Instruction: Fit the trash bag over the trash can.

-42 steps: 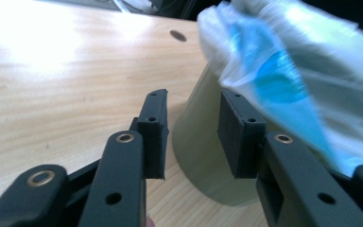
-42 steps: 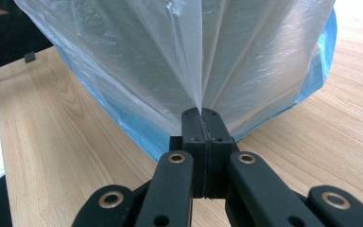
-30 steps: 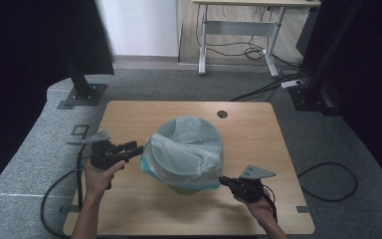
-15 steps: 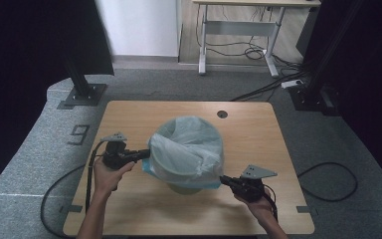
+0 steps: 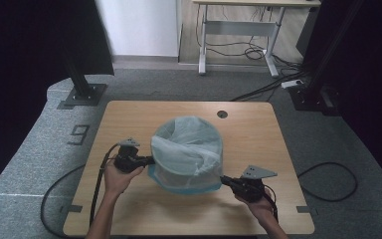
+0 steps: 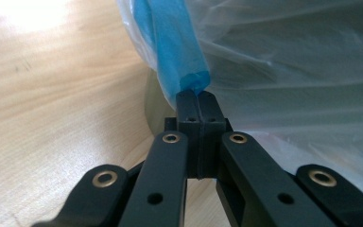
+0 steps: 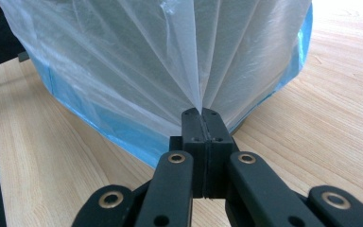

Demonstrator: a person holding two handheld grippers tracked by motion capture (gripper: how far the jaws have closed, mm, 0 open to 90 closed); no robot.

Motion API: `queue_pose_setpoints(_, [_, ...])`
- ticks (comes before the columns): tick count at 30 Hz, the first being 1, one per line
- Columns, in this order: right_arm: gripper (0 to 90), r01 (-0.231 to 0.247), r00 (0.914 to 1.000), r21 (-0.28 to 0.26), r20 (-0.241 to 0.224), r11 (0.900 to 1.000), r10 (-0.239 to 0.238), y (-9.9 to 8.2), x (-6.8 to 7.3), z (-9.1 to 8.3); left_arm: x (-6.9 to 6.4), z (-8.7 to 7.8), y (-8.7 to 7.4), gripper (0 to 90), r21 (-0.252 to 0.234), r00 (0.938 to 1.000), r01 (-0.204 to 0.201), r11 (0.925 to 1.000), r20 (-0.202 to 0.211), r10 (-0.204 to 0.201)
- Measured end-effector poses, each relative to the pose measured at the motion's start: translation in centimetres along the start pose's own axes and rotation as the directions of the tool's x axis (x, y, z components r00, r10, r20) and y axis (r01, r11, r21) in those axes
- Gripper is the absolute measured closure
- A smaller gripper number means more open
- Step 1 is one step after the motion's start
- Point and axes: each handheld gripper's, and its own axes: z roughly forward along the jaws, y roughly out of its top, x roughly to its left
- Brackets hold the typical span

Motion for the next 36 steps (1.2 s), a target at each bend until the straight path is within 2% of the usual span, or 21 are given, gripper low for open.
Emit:
queue_pose_setpoints(7, [88.7,-0.012,0.9998,0.018,0.015,0.9998,0.012,-0.4,-0.5,0.2,1.0,3.0,-1.1,90.0,0.081,0.9993,0.036,0.9961,-0.012,-0.035])
queue_pose_setpoints(11, [88.6,-0.018,0.9996,0.021,0.022,0.9996,0.018,-0.5,-0.9,0.1,1.4,3.3,-1.6,90.0,0.085,0.9984,0.055,0.9949,-0.02,-0.053])
queue_pose_setpoints(12, [88.7,-0.02,0.9995,0.02,0.023,0.9996,0.019,-0.5,-1.0,0.1,1.4,3.0,-1.6,90.0,0.068,0.9983,0.053,0.9962,-0.027,-0.052])
queue_pose_setpoints(13, [88.6,-0.019,0.9996,0.018,0.023,0.9997,0.019,-0.6,-1.1,0.0,1.5,2.5,-1.6,84.7,0.049,0.9979,0.054,0.9973,-0.037,-0.053])
queue_pose_setpoints(14, [87.6,-0.021,0.9995,0.016,0.023,0.9997,0.02,-0.6,-1.1,0.0,1.5,1.9,-1.7,77.2,0.023,0.9971,0.055,0.9982,-0.053,-0.054])
queue_pose_setpoints(16, [79.2,-0.019,0.9995,0.001,0.024,0.9998,0.019,-0.5,-1.1,-0.2,1.5,0.2,-1.8,62.6,-0.038,0.9945,0.044,0.9983,-0.093,-0.048])
queue_pose_setpoints(17, [75.9,-0.02,0.9995,-0.011,0.024,0.9997,0.02,-0.5,-1.1,-0.3,1.4,-0.6,-1.9,56.7,-0.062,0.9912,0.029,0.9976,-0.127,-0.037])
queue_pose_setpoints(19, [69.7,-0.027,0.9994,-0.031,0.019,0.9991,0.027,-0.5,-1.2,-0.5,1.2,-2.4,-2.1,47.9,-0.096,0.9827,0.0,0.9953,-0.185,-0.018])
queue_pose_setpoints(20, [66.0,-0.033,0.9993,-0.044,0.018,0.9985,0.034,-0.5,-1.3,-0.6,1.2,-3.3,-2.1,44.0,-0.117,0.9811,-0.005,0.9931,-0.193,-0.017])
queue_pose_setpoints(22, [58.8,-0.048,0.9984,-0.069,0.025,0.9965,0.05,-0.6,-1.4,-0.9,1.1,-5.0,-2.1,41.8,-0.156,0.9789,-0.018,0.9875,-0.204,-0.014])
queue_pose_setpoints(25, [49.7,-0.056,0.9975,-0.11,0.038,0.9923,0.06,-0.5,-1.5,-1.3,0.5,-6.8,-1.5,37.8,-0.194,0.9839,-0.045,0.98,-0.178,0.009])
queue_pose_setpoints(28, [41.1,-0.068,0.9951,-0.131,0.063,0.9891,0.077,-0.4,-1.6,-1.6,-0.6,-7.6,-0.3,34.1,-0.213,0.9886,-0.081,0.9737,-0.141,0.051])
queue_pose_setpoints(31, [38.4,-0.082,0.9932,-0.134,0.071,0.9875,0.092,-0.6,-1.8,-1.9,-2.0,-7.8,1.3,32.3,-0.221,0.9904,-0.107,0.9693,-0.109,0.085])
queue_pose_setpoints(34, [37.0,-0.094,0.9916,-0.129,0.077,0.9872,0.104,-0.8,-2.0,-2.2,-3.5,-7.5,3.4,31.5,-0.216,0.9906,-0.127,0.9682,-0.079,0.112])
queue_pose_setpoints(36, [37.0,-0.099,0.9906,-0.127,0.081,0.987,0.11,-1.0,-2.1,-2.3,-4.6,-7.2,5.0,31.5,-0.204,0.9885,-0.146,0.9681,-0.07,0.134])
